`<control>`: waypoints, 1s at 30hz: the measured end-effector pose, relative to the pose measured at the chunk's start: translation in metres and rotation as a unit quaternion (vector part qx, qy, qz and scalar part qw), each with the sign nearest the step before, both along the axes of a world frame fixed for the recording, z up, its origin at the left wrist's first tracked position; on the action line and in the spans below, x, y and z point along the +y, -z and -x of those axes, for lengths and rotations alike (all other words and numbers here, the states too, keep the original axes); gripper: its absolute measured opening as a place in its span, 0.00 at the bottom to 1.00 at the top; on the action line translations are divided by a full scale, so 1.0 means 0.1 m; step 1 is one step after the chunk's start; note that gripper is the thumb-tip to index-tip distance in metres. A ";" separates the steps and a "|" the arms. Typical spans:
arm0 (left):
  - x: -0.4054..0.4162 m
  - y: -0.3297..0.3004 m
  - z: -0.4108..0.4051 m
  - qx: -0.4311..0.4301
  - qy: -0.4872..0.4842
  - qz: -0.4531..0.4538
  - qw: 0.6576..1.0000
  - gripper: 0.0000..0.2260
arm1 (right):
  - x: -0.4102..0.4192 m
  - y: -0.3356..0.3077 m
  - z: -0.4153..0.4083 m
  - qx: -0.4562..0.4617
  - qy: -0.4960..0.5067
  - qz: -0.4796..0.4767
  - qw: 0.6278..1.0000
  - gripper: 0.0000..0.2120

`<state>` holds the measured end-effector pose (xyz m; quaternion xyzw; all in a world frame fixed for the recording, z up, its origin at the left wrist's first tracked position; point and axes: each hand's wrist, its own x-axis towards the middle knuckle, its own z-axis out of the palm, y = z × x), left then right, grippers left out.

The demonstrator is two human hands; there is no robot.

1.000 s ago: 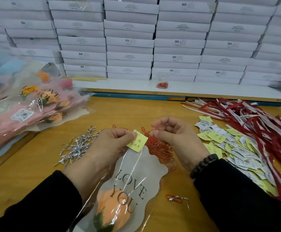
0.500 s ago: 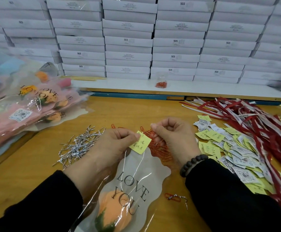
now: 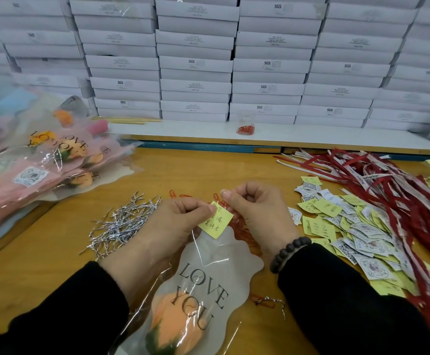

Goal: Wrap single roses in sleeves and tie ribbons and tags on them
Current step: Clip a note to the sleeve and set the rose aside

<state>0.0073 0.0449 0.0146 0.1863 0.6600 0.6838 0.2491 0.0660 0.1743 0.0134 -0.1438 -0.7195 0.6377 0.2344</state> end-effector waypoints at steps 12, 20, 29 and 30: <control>0.01 -0.01 -0.01 -0.003 -0.018 -0.008 1.000 0.08 | -0.04 -0.03 -0.01 0.021 -0.018 0.003 1.000 0.08; 0.02 0.00 -0.01 0.038 -0.017 0.011 0.999 0.07 | -0.02 -0.03 -0.03 0.031 -0.016 0.007 0.999 0.07; 0.01 0.01 0.00 0.049 -0.019 0.019 0.998 0.07 | -0.03 -0.01 -0.03 0.023 -0.038 0.025 0.999 0.07; 0.01 0.01 0.00 0.049 -0.019 0.020 0.998 0.07 | -0.03 -0.01 -0.02 0.021 -0.040 0.023 0.999 0.07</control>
